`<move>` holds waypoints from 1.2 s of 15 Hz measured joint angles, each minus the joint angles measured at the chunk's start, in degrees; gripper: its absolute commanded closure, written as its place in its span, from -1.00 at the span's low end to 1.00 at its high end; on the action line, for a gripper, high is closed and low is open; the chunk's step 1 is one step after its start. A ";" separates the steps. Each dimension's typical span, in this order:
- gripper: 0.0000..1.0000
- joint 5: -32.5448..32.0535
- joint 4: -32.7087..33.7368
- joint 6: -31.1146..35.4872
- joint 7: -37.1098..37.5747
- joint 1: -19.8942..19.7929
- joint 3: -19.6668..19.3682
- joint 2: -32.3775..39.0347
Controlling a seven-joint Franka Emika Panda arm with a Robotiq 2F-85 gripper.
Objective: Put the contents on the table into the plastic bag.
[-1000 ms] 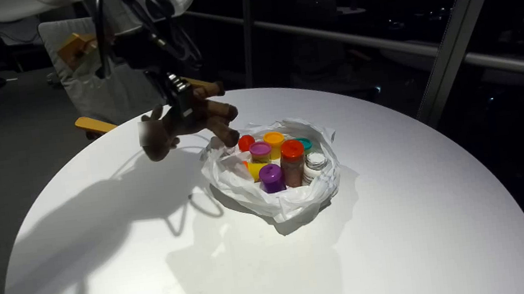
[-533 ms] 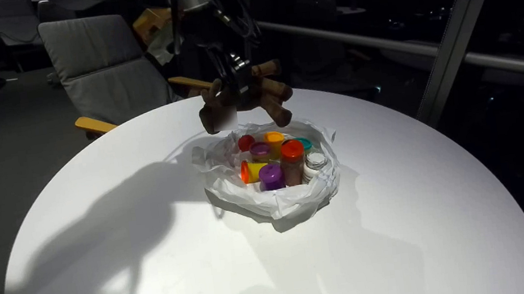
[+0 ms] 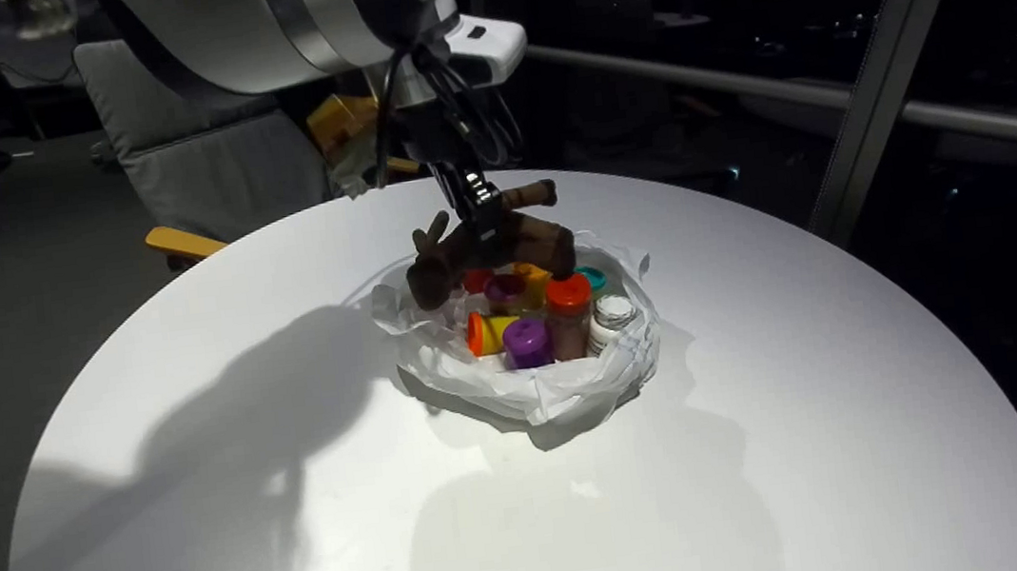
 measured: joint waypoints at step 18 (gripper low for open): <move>-0.99 -10.88 -8.34 -7.48 11.55 9.86 -11.04 -17.66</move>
